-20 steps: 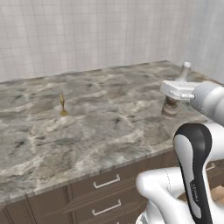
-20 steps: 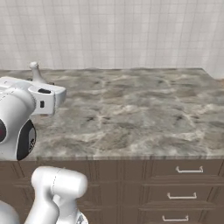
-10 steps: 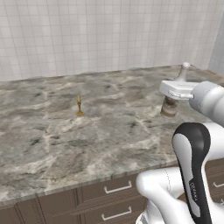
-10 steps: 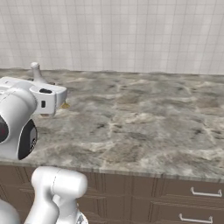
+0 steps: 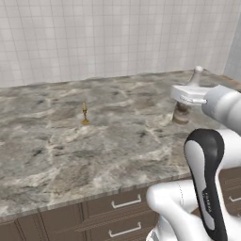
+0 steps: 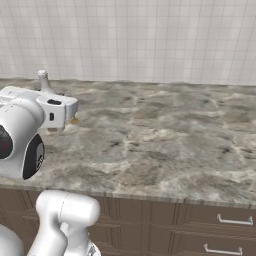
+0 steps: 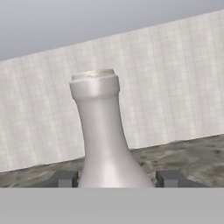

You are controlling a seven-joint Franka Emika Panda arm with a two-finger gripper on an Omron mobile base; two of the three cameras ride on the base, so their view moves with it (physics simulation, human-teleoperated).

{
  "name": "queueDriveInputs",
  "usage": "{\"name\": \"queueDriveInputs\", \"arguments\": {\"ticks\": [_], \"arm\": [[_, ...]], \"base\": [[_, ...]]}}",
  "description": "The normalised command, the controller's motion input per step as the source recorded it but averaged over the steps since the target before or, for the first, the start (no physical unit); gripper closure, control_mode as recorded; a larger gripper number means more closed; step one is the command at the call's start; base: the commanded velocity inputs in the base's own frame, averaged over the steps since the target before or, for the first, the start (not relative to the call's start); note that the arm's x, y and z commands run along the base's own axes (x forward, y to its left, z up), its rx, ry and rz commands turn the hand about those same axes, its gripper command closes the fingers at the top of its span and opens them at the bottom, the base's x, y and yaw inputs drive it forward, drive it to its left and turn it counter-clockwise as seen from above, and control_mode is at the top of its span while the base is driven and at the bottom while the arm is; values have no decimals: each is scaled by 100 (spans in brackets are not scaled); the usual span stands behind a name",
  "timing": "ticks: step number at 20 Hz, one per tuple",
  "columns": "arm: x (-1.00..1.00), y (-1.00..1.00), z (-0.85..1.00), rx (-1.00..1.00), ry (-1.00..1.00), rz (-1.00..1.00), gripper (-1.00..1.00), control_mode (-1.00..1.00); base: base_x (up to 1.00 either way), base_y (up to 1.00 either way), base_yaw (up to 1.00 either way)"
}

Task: Open the cabinet directly in front. Then move the liquor and the cup to the dining counter with the candle on it.

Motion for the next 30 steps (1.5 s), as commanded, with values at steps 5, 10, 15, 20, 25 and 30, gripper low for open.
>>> {"name": "queueDriveInputs", "arguments": {"ticks": [5, 10, 15, 20, 25, 30], "arm": [[53, 0, -18, 2, 26, 4, 100, -100], [52, 1, -45, 0, 42, 7, 100, -100], [19, 1, -60, -3, 46, 9, 100, -100], [4, 9, -40, -6, 31, 8, 100, -100], [12, 12, -32, -6, 12, 5, 100, -100], [57, 23, -44, -8, 3, 1, 100, -100]], "base": [[0, 0, 0], [0, 0, 0], [0, 0, 0], [0, 0, 0], [0, 0, 0], [0, 0, 0]]}}
